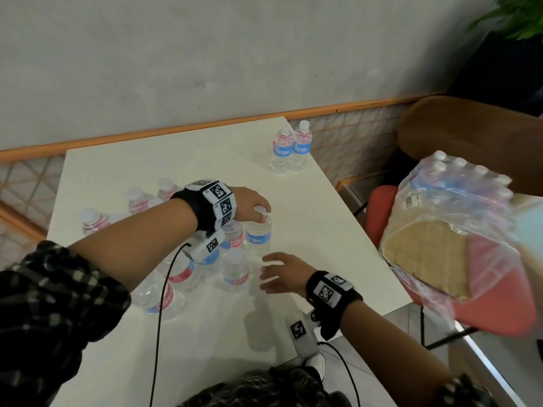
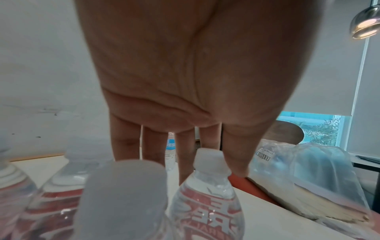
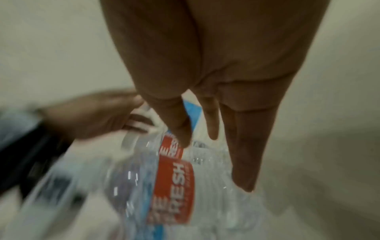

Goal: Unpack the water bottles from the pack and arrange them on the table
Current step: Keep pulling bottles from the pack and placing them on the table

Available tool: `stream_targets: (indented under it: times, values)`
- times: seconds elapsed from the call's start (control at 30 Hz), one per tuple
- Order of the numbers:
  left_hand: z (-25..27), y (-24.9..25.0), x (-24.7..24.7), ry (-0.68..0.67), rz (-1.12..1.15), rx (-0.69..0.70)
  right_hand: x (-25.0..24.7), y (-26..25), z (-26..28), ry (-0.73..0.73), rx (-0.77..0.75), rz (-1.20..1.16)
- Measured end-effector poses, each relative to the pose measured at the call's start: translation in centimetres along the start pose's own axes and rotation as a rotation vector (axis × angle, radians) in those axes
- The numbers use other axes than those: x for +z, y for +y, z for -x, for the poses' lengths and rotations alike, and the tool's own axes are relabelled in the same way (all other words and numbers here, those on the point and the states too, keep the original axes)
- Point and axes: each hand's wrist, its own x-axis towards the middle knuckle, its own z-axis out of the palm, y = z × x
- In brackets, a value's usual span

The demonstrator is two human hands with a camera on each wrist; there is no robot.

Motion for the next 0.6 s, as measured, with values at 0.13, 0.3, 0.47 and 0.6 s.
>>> stream_targets:
  times: [0.13,0.3,0.47,0.6]
  values:
    - [-0.1,-0.2,-0.3,-0.029,-0.028,0.015,0.5,1.2,-0.6,-0.114,0.100,-0.349]
    - [-0.2,0.3,-1.5,-0.151,-0.089,0.030,3.2,1.3,-1.7,-0.172,0.120,-0.530]
    - [-0.3,1.5,-2.1,-0.207,-0.170,0.024,4.2,1.2,-2.1,-0.238,0.142,-0.524]
    - [-0.7,3.2,-2.4,-0.274,-0.209,-0.007,3.3,1.0,-1.8,-0.256,0.148,-0.414]
